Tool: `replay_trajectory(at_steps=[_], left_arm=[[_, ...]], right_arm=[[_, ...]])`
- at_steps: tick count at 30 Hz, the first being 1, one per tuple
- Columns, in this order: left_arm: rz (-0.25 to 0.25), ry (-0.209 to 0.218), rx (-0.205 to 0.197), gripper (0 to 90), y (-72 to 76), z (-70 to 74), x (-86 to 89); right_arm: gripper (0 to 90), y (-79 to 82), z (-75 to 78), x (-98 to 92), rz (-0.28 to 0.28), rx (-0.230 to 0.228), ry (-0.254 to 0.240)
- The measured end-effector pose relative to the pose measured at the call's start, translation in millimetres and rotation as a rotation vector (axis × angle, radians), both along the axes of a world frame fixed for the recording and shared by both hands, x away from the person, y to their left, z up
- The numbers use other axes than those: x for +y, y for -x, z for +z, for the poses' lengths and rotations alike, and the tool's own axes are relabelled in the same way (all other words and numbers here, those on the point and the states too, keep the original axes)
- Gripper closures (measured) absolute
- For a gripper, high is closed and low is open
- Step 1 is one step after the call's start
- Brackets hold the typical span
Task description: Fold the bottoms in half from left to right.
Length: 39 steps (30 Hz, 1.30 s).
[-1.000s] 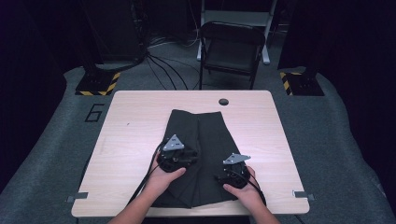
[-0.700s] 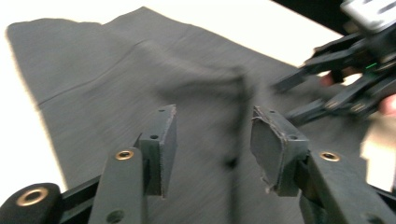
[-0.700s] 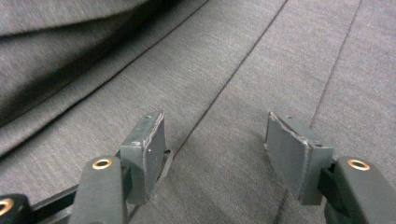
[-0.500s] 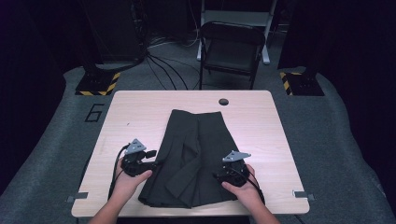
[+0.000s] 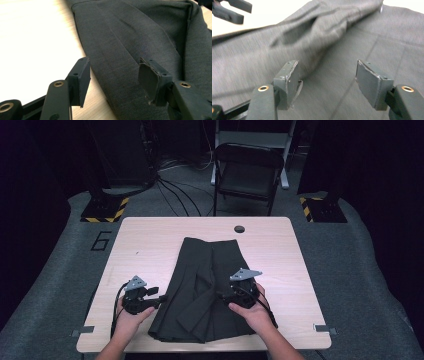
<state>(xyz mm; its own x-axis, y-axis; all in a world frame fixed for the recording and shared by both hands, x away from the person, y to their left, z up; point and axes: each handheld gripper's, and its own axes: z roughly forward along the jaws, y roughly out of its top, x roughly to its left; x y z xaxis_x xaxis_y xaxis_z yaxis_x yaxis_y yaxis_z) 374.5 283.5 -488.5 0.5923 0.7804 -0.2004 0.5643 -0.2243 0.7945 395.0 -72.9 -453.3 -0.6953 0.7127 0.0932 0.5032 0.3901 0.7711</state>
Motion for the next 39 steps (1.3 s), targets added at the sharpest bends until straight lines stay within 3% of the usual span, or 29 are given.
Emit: replay_trajectory(at_steps=[8,15,20,22,32,39], left_arm=[[0.0,0.0,-0.003,42.3,-0.9,-1.5,1.3],[-0.013,-0.011,-0.003,42.3,-0.5,-3.2,0.6],[-0.024,-0.025,0.001,42.3,-0.4,-3.7,0.7],[-0.012,-0.01,0.005,42.3,-0.1,-3.8,0.0],[-0.021,-0.02,0.006,42.2,-0.6,-5.4,-3.2],[-0.015,-0.014,-0.002,42.1,-0.6,-6.3,-3.8]], right_arm=[[32.4,-13.6,17.1,31.3,0.017,-0.052,0.026],[31.0,-30.2,3.1,49.8,0.005,-0.013,0.125],[32.5,-26.6,-7.4,40.2,0.013,0.027,0.16],[32.9,-24.9,-12.1,33.1,0.014,0.028,0.17],[33.8,-19.7,-37.5,5.6,-0.034,0.111,0.133],[33.9,-21.5,-42.4,1.4,-0.023,0.111,0.136]])
